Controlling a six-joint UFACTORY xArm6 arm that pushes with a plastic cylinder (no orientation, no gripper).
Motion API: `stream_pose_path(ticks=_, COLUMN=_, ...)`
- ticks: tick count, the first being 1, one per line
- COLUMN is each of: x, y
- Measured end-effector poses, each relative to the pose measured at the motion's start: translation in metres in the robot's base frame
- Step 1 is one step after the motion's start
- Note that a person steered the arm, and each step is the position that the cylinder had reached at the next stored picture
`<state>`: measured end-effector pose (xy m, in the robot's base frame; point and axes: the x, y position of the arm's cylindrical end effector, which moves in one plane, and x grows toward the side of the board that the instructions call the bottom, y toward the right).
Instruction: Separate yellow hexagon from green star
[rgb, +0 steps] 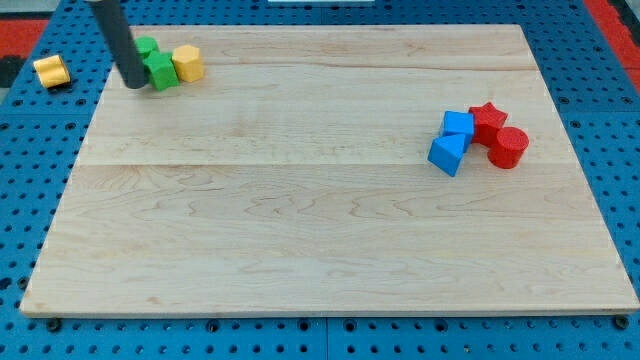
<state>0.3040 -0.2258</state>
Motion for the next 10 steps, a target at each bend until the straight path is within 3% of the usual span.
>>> stream_pose_path(ticks=2, x=-0.021, y=0.020)
stream_pose_path(ticks=3, x=-0.021, y=0.075)
stream_pose_path(ticks=4, x=0.000, y=0.078)
stream_pose_path(ticks=5, x=-0.018, y=0.022)
stream_pose_path(ticks=7, x=-0.080, y=0.084)
stream_pose_path(ticks=9, x=-0.043, y=0.222)
stream_pose_path(ticks=10, x=-0.048, y=0.209)
